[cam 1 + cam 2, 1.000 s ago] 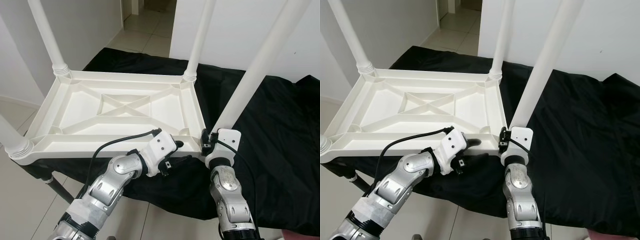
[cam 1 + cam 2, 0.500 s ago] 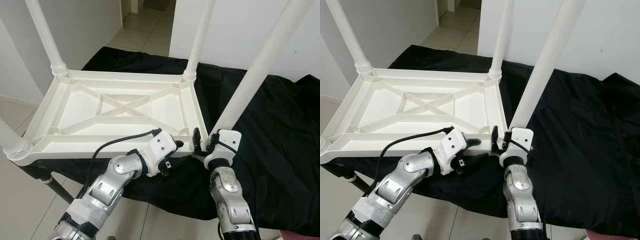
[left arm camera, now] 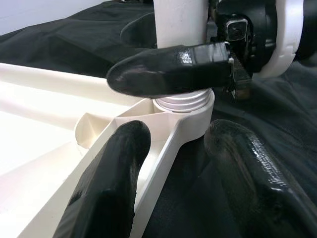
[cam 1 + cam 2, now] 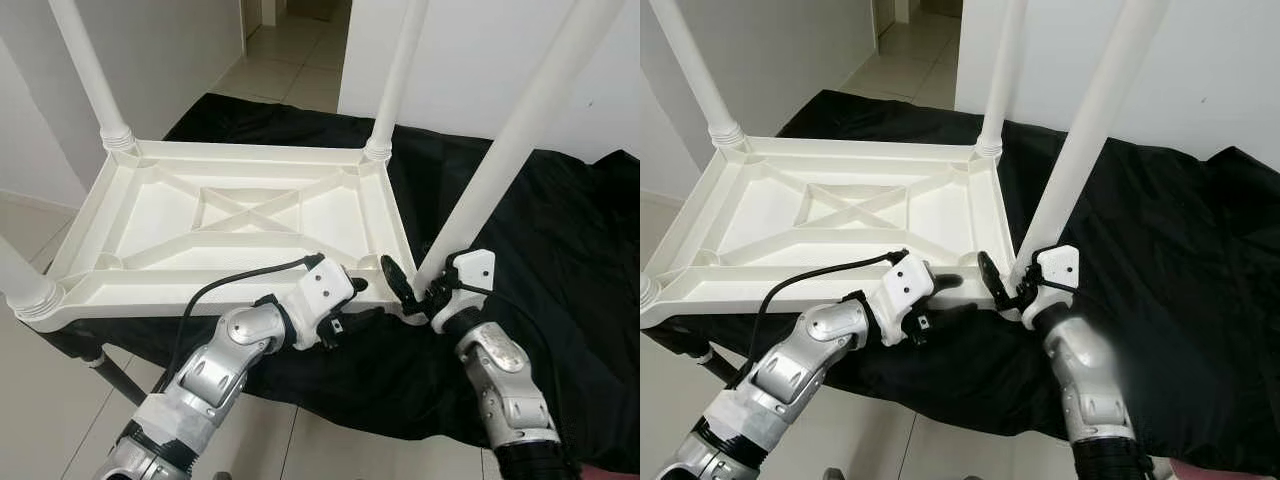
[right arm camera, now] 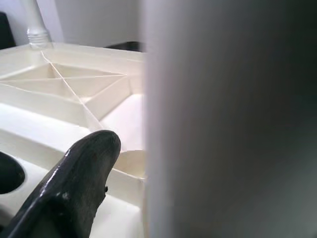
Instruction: Building children table
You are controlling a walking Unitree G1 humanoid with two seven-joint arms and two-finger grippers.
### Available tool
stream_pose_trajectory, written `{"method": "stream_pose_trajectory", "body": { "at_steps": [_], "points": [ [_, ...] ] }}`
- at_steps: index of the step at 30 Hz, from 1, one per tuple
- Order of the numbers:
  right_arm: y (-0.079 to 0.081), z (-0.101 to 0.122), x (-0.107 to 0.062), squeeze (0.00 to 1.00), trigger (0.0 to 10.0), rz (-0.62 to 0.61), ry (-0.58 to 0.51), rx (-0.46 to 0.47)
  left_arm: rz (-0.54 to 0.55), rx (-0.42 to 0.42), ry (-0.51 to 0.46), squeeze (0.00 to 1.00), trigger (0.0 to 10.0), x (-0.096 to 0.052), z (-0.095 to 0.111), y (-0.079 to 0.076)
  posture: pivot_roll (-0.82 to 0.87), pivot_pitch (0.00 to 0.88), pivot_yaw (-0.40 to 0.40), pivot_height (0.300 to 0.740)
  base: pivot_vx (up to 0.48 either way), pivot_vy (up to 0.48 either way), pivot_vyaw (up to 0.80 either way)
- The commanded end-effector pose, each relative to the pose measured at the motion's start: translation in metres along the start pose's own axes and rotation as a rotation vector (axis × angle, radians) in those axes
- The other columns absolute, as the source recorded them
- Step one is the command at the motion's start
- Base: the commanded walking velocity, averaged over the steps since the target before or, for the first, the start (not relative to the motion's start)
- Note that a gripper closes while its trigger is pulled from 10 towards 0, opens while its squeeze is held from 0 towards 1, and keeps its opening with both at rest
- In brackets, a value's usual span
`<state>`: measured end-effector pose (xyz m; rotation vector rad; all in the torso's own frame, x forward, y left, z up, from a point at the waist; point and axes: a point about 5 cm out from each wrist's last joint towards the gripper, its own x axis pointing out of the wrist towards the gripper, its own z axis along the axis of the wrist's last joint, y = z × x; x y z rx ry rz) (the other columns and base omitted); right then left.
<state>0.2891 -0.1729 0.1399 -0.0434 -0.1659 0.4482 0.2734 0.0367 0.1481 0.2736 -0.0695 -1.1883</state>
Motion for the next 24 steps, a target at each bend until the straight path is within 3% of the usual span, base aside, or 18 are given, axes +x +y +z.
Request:
{"method": "stream_pose_trajectory", "body": {
  "at_steps": [1,5,6,7,8,21,22,24],
  "points": [
    [0.0,-0.003,0.002,0.0,10.0,0.043,0.014,0.005,-0.069,-0.005,0.017,0.0,10.0,0.001,-0.004,-0.003,0.01,0.053,-0.057,0.74,0.0,0.0,0.0],
    [-0.004,-0.007,0.002,0.0,10.0,0.12,0.044,-0.002,-0.069,-0.003,0.015,0.0,10.0,0.002,-0.003,-0.003,0.01,0.048,-0.059,0.74,0.0,0.0,0.0],
    [-0.007,-0.01,0.002,0.0,4.1,0.153,0.067,-0.023,-0.068,-0.001,0.013,0.0,10.0,0.002,-0.002,-0.002,0.01,0.044,-0.06,0.74,0.0,0.0,0.0],
    [-0.007,-0.01,0.002,0.0,4.1,0.153,0.067,-0.023,-0.068,-0.001,0.013,0.0,10.0,0.002,-0.002,-0.002,0.01,0.044,-0.06,0.74,0.0,0.0,0.0],
    [-0.009,-0.013,0.001,0.0,0.0,0.167,0.087,-0.037,-0.065,0.001,0.012,0.0,10.0,0.002,-0.002,-0.001,0.01,0.044,-0.06,0.74,0.0,0.0,0.0],
    [-0.016,-0.024,-0.006,0.0,0.0,0.189,0.127,-0.036,-0.065,0.003,0.011,0.0,10.0,0.004,-0.002,0.0,0.01,0.036,-0.06,0.74,0.0,0.0,0.0],
    [-0.016,-0.024,-0.006,0.0,2.0,0.183,0.127,-0.033,-0.064,0.003,0.012,0.0,10.0,0.003,-0.003,0.0,0.01,0.037,-0.058,0.74,0.0,0.0,0.0],
    [-0.016,-0.024,-0.006,0.0,2.0,0.18,0.126,-0.033,-0.064,0.003,0.012,0.0,10.0,0.003,-0.003,0.0,0.01,0.037,-0.058,0.74,0.0,0.0,0.0]
  ]
}}
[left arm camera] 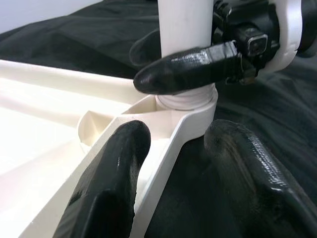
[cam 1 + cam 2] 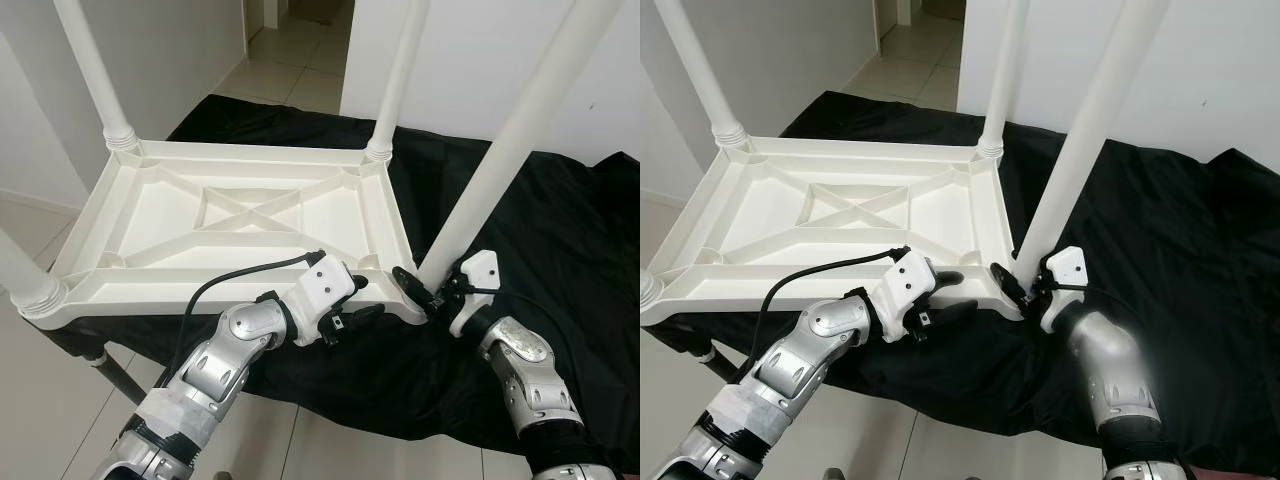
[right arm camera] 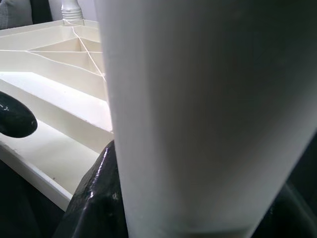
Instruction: Building children table
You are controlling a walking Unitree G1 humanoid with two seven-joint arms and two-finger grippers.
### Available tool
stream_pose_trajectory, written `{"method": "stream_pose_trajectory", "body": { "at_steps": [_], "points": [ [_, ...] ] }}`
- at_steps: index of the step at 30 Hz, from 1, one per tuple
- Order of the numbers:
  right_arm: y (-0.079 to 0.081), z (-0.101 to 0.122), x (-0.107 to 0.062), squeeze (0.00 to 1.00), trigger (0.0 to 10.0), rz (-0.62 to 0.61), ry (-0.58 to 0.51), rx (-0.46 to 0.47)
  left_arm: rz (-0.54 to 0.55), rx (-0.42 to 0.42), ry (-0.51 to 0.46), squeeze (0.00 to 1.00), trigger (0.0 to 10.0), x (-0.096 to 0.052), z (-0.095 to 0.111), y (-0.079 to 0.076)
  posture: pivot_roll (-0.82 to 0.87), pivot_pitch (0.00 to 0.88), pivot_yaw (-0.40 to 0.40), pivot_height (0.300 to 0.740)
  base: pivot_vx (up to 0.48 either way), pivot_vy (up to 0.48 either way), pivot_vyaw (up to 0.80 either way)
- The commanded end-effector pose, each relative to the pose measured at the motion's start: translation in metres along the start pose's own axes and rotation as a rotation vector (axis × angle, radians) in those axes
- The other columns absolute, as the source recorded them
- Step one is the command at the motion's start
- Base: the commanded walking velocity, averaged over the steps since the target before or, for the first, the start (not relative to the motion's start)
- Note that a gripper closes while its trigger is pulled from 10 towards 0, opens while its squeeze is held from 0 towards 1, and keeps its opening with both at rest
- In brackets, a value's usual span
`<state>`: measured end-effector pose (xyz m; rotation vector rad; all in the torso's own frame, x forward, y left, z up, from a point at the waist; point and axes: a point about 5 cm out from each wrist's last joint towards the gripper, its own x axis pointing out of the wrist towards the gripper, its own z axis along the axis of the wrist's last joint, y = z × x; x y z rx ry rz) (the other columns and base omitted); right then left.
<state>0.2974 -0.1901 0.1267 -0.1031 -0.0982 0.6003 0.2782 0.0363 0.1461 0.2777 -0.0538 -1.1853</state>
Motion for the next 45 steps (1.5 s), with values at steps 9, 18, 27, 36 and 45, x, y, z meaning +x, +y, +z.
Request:
{"method": "stream_pose_trajectory", "body": {
  "at_steps": [9,18,27,36,45],
  "points": [
    [0.0,-0.007,0.0,0.0,10.0,-0.218,0.035,0.005,-0.066,-0.004,0.006,0.0,10.0,0.0,-0.003,-0.006,0.01,0.047,-0.053,0.74,0.0,0.0,0.0],
    [0.018,-0.006,0.007,0.0,10.0,-0.449,0.031,0.084,-0.075,-0.008,0.014,0.0,10.0,-0.002,-0.005,-0.008,0.01,0.057,-0.05,0.74,0.0,0.0,0.0],
    [0.035,-0.014,0.008,0.0,10.0,-0.693,0.095,0.156,-0.077,-0.008,0.013,0.0,10.0,-0.001,-0.005,-0.008,0.01,0.061,-0.053,0.74,0.0,0.0,0.0],
    [0.053,-0.006,0.016,0.0,10.0,-0.749,0.068,0.206,-0.078,-0.003,0.011,0.0,10.0,-0.001,-0.004,-0.007,0.0,0.068,-0.05,0.74,0.0,0.0,0.0],
    [0.044,-0.001,0.014,1.0,10.0,-0.718,0.045,0.178,-0.072,0.005,0.009,0.0,10.0,-0.001,-0.002,-0.004,0.0,0.068,-0.054,0.74,0.0,0.0,0.0]
  ]
}}
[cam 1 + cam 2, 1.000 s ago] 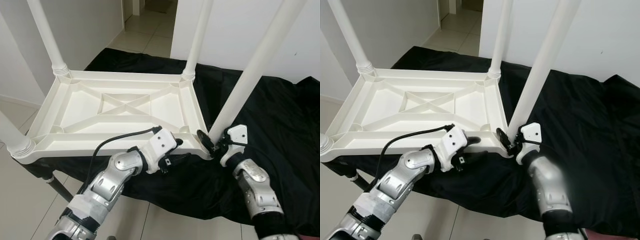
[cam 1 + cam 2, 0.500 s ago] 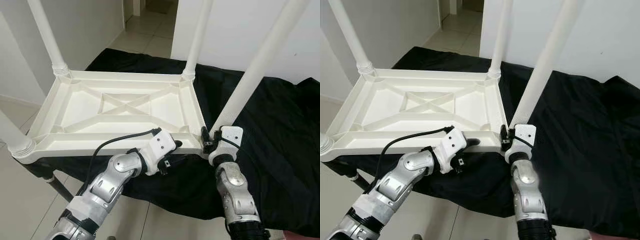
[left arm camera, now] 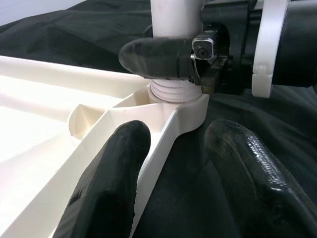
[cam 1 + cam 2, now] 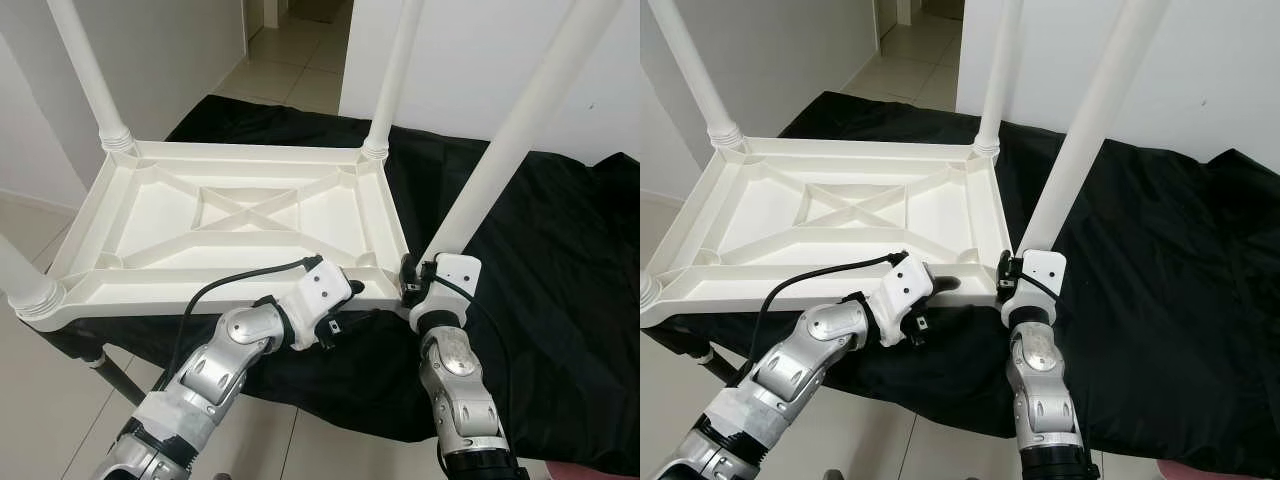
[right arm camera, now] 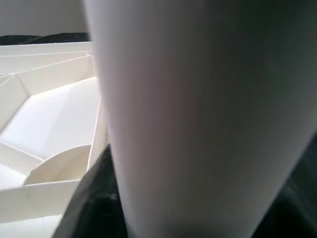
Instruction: Building children table
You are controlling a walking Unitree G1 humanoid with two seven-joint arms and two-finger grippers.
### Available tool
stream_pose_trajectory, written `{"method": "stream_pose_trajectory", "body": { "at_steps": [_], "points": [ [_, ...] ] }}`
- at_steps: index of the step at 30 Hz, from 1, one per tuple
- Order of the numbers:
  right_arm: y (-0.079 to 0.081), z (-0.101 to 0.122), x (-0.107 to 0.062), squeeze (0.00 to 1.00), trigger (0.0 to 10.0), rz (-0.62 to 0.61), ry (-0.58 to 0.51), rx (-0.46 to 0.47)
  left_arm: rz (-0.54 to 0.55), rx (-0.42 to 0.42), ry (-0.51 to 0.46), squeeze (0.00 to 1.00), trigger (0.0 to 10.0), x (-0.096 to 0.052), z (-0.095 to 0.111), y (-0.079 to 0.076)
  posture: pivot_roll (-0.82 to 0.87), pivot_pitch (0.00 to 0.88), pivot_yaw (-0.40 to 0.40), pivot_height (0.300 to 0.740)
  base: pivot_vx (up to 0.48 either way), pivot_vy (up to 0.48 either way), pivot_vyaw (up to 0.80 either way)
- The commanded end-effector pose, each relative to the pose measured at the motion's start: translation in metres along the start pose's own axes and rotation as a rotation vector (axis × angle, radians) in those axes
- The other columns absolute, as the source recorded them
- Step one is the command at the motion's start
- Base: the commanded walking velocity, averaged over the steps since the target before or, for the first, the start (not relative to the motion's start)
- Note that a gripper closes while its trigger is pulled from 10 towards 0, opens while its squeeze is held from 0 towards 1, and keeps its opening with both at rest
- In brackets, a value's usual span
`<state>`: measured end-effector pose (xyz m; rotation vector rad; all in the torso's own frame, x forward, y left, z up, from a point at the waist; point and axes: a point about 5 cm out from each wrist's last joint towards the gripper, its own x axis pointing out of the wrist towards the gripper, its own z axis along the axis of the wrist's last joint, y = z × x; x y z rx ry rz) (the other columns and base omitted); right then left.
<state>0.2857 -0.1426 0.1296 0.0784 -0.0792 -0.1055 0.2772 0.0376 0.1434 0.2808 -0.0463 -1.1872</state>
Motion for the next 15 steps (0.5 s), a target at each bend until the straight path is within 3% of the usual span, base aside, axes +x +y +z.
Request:
{"method": "stream_pose_trajectory", "body": {
  "at_steps": [1,10,11,13,14,15],
  "points": [
    [-0.004,-0.007,-0.002,1.0,10.0,0.012,0.035,0.018,-0.069,0.006,0.001,0.0,10.0,0.0,0.0,-0.004,0.0,0.067,-0.055,0.74,0.0,0.0,0.0],
    [-0.009,-0.001,-0.005,1.0,10.0,0.125,-0.01,0.017,-0.07,-0.001,-0.001,0.0,10.0,-0.001,-0.001,-0.008,0.0,0.061,-0.063,0.74,0.0,0.0,0.0],
    [-0.013,-0.001,-0.006,0.92,10.0,0.173,-0.011,0.024,-0.071,-0.001,0.0,0.0,10.0,-0.001,-0.001,-0.008,0.0,0.059,-0.066,0.74,0.0,0.0,0.0],
    [-0.015,-0.001,-0.007,0.92,10.0,0.204,-0.011,0.03,-0.072,0.0,0.0,0.0,10.0,-0.001,-0.001,-0.008,0.0,0.059,-0.066,0.74,0.0,0.0,0.0],
    [-0.018,0.0,-0.007,0.24,10.0,0.226,-0.014,0.034,-0.073,0.0,0.001,0.0,10.0,-0.001,-0.001,-0.008,0.0,0.059,-0.066,0.74,0.0,0.0,0.0],
    [-0.023,0.003,-0.008,0.0,10.0,0.273,-0.029,0.025,-0.075,0.001,0.003,0.0,10.0,-0.002,-0.001,-0.008,-0.01,0.06,-0.066,0.74,0.0,0.0,0.0]
  ]
}}
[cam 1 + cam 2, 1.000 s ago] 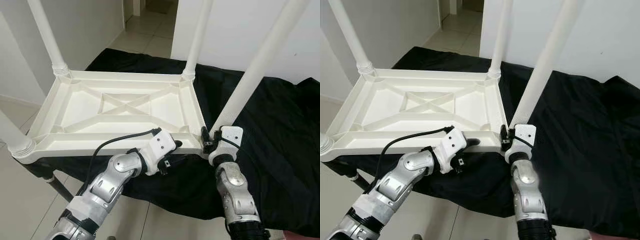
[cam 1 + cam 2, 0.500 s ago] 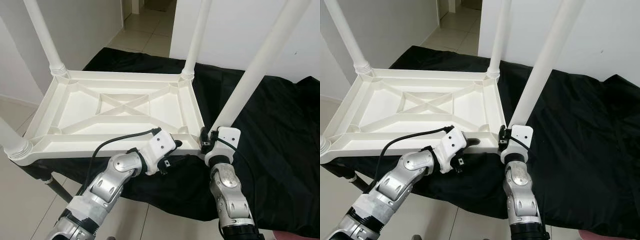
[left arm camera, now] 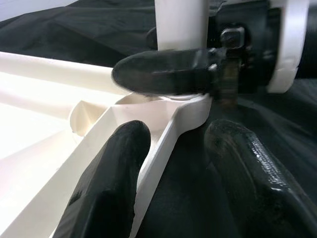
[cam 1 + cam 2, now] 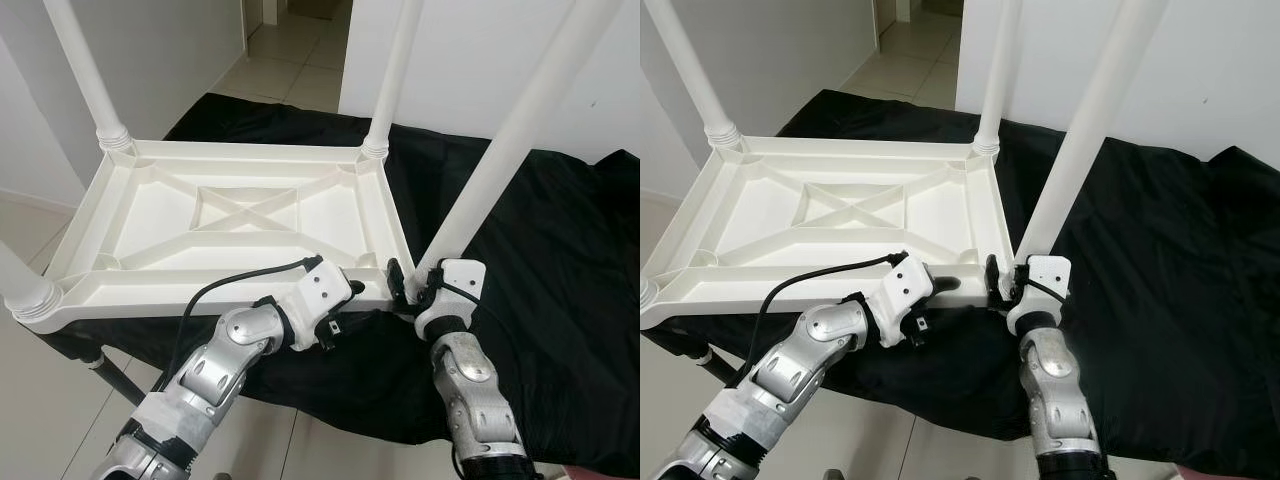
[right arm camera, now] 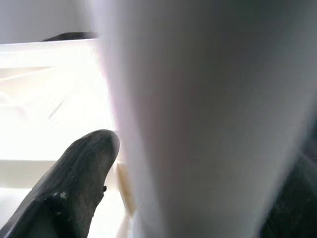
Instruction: Building children table
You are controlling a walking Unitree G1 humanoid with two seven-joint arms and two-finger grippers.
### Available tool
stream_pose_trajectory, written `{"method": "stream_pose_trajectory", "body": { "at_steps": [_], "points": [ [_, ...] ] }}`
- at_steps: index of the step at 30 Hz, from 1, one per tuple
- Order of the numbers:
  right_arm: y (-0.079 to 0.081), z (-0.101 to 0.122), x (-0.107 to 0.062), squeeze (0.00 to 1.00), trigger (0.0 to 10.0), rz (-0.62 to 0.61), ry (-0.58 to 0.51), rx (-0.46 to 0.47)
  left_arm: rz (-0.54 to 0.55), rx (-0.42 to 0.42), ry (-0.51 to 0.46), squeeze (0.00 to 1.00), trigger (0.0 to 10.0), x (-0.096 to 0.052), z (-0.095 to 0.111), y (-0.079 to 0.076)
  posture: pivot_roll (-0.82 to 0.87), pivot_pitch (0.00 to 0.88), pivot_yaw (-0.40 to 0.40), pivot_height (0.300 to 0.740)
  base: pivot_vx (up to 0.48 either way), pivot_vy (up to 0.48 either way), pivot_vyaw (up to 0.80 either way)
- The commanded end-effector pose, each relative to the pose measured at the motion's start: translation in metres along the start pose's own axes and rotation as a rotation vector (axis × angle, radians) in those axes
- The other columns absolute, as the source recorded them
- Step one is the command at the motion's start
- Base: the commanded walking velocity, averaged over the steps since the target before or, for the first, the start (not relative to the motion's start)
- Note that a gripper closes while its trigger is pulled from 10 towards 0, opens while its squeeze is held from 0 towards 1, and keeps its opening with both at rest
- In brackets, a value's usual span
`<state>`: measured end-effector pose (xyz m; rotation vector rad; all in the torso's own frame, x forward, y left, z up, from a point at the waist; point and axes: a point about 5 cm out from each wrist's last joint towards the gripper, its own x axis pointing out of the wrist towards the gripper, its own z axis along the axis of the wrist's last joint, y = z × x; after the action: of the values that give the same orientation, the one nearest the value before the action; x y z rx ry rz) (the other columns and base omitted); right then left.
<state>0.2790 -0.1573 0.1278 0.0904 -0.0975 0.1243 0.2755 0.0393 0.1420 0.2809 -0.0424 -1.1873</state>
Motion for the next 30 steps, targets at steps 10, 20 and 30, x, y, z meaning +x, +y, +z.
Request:
{"method": "stream_pose_trajectory", "body": {
  "at_steps": [10,20,30],
  "points": [
    [-0.026,0.013,-0.014,0.0,10.0,0.29,-0.033,-0.085,-0.109,0.011,0.013,0.0,10.0,-0.001,-0.001,-0.008,-0.02,0.06,-0.054,0.74,0.0,0.0,0.0],
    [-0.039,0.014,0.002,0.0,9.9,0.432,0.021,-0.177,-0.122,0.018,0.017,0.0,10.0,0.002,-0.001,-0.01,-0.03,0.061,-0.054,0.74,0.0,0.0,0.0],
    [-0.04,0.005,0.007,0.0,0.0,0.534,0.071,-0.178,-0.1,0.024,0.008,0.0,10.0,0.004,0.002,-0.004,-0.02,0.054,-0.055,0.74,0.0,0.0,0.0]
  ]
}}
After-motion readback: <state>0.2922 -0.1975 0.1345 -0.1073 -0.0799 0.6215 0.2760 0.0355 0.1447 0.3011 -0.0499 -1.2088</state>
